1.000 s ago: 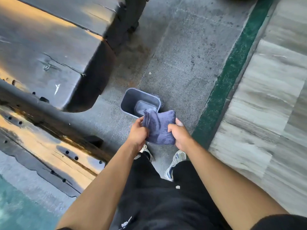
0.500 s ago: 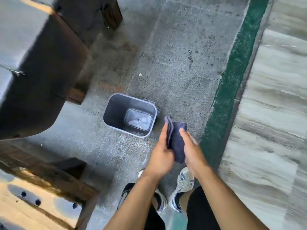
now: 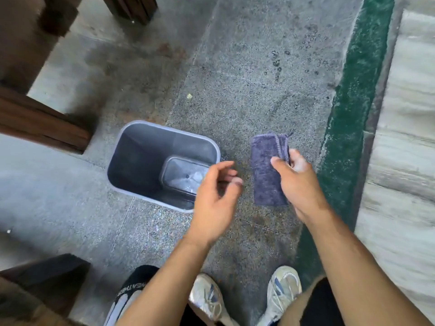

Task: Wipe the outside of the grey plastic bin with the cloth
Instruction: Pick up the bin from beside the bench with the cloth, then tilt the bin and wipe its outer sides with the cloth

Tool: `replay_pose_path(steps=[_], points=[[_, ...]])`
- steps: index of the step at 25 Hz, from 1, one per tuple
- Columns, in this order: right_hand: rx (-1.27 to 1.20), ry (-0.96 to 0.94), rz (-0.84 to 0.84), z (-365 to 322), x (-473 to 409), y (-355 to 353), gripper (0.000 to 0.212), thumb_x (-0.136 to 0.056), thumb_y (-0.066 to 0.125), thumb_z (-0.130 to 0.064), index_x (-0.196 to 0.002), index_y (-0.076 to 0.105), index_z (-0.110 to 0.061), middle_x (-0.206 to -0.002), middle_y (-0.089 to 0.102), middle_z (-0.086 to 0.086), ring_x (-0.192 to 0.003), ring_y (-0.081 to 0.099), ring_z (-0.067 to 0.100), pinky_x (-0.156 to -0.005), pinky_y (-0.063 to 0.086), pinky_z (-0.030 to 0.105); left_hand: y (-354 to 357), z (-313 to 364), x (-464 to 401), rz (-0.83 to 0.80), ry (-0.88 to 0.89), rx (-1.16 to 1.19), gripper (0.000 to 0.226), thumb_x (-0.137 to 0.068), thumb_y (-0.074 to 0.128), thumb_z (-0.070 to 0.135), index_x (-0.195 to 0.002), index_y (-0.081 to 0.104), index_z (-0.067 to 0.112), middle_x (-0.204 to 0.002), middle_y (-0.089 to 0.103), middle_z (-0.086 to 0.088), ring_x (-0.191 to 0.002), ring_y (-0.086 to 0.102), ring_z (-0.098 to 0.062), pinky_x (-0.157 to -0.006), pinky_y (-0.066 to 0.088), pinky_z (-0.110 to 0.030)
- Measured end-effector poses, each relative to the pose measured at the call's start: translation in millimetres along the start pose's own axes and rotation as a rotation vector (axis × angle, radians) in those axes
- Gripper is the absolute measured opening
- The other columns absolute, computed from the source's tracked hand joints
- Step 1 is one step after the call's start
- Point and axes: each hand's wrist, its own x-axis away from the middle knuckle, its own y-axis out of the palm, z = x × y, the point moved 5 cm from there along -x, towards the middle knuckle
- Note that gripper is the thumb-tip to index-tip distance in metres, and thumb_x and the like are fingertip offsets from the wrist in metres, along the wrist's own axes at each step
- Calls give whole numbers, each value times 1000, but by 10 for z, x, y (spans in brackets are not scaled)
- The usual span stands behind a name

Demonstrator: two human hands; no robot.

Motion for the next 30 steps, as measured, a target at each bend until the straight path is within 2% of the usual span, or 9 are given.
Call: replay_pose_path(steps=[1, 3, 5, 7, 10, 15, 20, 24, 30], points=[[1, -14, -2, 32, -87, -9, 52, -97, 58, -33, -145, 45, -19, -105, 70, -25, -94, 69, -5, -86, 58, 30, -78, -127, -151, 90, -48, -97, 30, -90, 63, 30, -119, 63, 19, -105, 69, 4, -89, 63, 1, -86, 51, -24], [-4, -34, -11, 17, -184, 10, 57, -99, 57, -30, -150, 36, -15, -108, 64, -34, -91, 64, -13, -80, 52, 17, -234, -321, -386, 210, -134, -342, 29, -92, 65, 29, -117, 63, 13, -110, 68, -6, -101, 63, -18, -96, 49, -41], [-18, -39, -18, -57, -269, 55, 65, -100, 56, -30, -155, 24, -18, -140, 55, -14, -114, 60, 4, -98, 52, 33, -243, -471, -592, 151, -211, -509, 53, -91, 65, 39, -133, 56, 6, -131, 61, -17, -127, 54, -33, -111, 40, -47], [-76, -26, -22, -84, -400, 126, 67, -101, 54, -29, -157, 19, -24, -152, 45, 0, -128, 54, 19, -108, 45, 48, -137, -609, -722, 20, -319, -574, 78, -88, 63, 56, -146, 46, 6, -146, 55, -19, -139, 46, -36, -115, 36, -45], [-73, -111, -25, -224, -526, 245, 66, -100, 52, -30, -157, 20, -24, -143, 51, -2, -125, 55, 19, -109, 44, 47, -3, -761, -755, -65, -355, -591, 63, -89, 54, 64, -126, 57, 14, -128, 68, -17, -122, 61, -37, -103, 48, -45], [-8, -266, -54, -282, -767, 451, 61, -96, 51, -38, -151, 35, -17, -133, 58, -5, -118, 59, 16, -103, 47, 38, 61, -852, -895, -66, -284, -357, 54, -93, 43, 61, -90, 60, 10, -104, 70, -32, -104, 66, -51, -92, 52, -57], [15, -331, -94, -277, -707, 616, 53, -99, 49, -40, -146, 40, -17, -122, 63, -3, -105, 64, 16, -90, 54, 37, 13, -768, -876, -69, -231, -336, 57, -102, 44, 56, -107, 69, 5, -105, 76, -9, -97, 70, -26, -97, 54, -52], [-22, -366, -75, -340, -605, 697, 40, -90, 53, -46, -117, 60, -18, -106, 72, 1, -97, 69, 19, -88, 57, 49, -343, -482, -804, -9, -263, -177, 54, -103, 46, 51, -110, 70, 3, -103, 80, -14, -87, 72, -24, -94, 57, -55], [56, -429, -82, -326, -476, 852, 38, -78, 67, -55, -92, 64, -19, -83, 75, -4, -78, 72, 16, -74, 59, 46, -951, -433, -656, 170, -352, 293, 51, -104, 48, 46, -90, 84, 11, -96, 82, -18, -77, 80, -30, -59, 62, -36]])
